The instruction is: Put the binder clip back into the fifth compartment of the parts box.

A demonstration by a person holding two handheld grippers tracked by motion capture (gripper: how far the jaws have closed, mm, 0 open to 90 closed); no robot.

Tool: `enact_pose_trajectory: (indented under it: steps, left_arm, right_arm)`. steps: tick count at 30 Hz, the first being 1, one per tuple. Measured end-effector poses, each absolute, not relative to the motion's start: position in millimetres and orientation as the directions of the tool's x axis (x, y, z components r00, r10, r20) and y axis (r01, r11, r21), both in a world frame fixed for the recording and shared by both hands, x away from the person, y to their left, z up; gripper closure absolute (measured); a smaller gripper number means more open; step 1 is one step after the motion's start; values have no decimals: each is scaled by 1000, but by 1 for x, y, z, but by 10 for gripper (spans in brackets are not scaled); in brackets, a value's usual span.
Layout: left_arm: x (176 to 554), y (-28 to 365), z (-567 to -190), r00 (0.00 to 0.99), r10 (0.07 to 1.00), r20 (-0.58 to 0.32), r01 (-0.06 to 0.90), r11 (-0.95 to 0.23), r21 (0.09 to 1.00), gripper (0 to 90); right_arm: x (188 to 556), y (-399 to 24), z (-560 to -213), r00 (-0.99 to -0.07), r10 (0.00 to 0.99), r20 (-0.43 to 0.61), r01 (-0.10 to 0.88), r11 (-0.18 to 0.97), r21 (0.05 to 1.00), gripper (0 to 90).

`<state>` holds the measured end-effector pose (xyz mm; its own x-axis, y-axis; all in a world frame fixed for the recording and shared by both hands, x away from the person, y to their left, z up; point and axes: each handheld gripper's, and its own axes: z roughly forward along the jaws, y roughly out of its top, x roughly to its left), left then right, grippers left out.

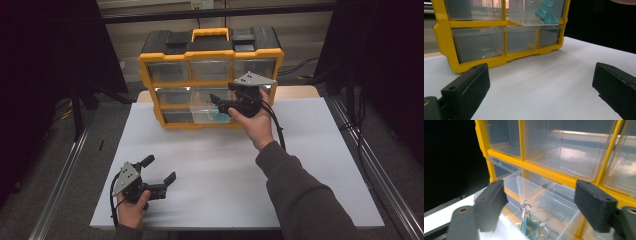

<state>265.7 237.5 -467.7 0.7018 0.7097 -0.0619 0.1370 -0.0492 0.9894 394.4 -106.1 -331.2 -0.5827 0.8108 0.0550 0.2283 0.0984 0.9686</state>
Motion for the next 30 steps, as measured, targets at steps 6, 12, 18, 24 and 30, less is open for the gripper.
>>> enact_pose_trajectory:
  steps: [6, 12, 18, 24, 30]
  left_arm:
    - [266, 235, -469, 692, 718, -79, 155, -41, 987, 14]
    - [267, 235, -469, 699, 711, -77, 152, -44, 987, 14]
    - [267, 235, -468, 694, 717, -73, 149, -44, 988, 14]
    - [267, 234, -469, 695, 714, -85, 158, -36, 987, 14]
    - [267, 233, -468, 692, 717, -83, 154, -35, 987, 14]
  right_arm:
    - [384, -116, -332, -601, 795, 89, 246, 78, 966, 73]
    - [368, -137, -338, -604, 794, 64, 217, 87, 972, 45]
    - [350, -161, -345, -611, 787, 83, 211, 62, 975, 35]
    - [332, -182, -354, -608, 790, 81, 205, 58, 977, 33]
    - [316, -197, -364, -618, 780, 102, 197, 28, 980, 34]
